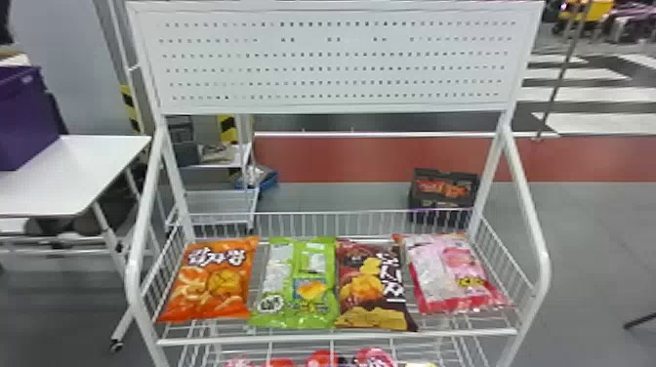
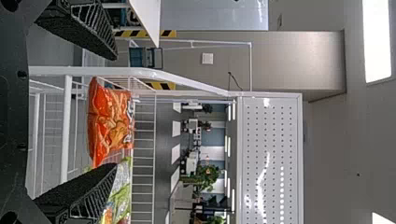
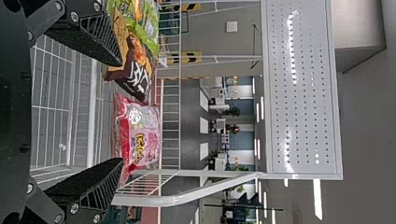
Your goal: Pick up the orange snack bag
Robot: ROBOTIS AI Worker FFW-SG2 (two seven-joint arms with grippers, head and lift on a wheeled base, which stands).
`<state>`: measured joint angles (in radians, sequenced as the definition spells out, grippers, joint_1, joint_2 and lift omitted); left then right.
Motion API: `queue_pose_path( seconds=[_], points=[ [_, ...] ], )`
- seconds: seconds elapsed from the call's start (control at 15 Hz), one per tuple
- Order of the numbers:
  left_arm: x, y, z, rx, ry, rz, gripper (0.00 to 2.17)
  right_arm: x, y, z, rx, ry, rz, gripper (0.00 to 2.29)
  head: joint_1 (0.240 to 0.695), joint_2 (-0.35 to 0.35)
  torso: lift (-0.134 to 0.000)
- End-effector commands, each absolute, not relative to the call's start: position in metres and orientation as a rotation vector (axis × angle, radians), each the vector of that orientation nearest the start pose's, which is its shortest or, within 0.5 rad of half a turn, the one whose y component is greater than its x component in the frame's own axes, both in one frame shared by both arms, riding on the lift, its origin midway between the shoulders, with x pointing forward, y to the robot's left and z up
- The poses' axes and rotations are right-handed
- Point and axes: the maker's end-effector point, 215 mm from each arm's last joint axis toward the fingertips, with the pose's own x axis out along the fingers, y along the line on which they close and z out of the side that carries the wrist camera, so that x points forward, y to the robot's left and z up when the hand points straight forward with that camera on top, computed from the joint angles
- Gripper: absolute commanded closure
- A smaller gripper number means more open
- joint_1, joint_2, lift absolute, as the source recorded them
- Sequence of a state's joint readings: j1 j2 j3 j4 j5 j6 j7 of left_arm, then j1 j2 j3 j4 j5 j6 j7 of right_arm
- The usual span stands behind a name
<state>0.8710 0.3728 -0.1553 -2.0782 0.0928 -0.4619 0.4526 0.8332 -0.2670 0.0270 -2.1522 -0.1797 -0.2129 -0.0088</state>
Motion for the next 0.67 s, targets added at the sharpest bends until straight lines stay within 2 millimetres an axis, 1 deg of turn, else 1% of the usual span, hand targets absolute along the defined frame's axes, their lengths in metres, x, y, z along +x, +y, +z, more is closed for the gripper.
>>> queue_pose_path(
  seconds=[0.0, 0.6],
  points=[
    [0.3126, 0.2565, -0.336, 0.008, -0.052, 0.104, 0.07, 0.3426, -0.2229, -0.3472, 0.011, 0.053, 0.159, 0.17, 0.499, 0.0, 0.0],
    [0.3117, 0.2545, -0.335, 0.005, -0.053, 0.101, 0.07, 0.3422, -0.2233, -0.3449, 0.009, 0.044, 0.16, 0.17, 0.499, 0.0, 0.0]
  ],
)
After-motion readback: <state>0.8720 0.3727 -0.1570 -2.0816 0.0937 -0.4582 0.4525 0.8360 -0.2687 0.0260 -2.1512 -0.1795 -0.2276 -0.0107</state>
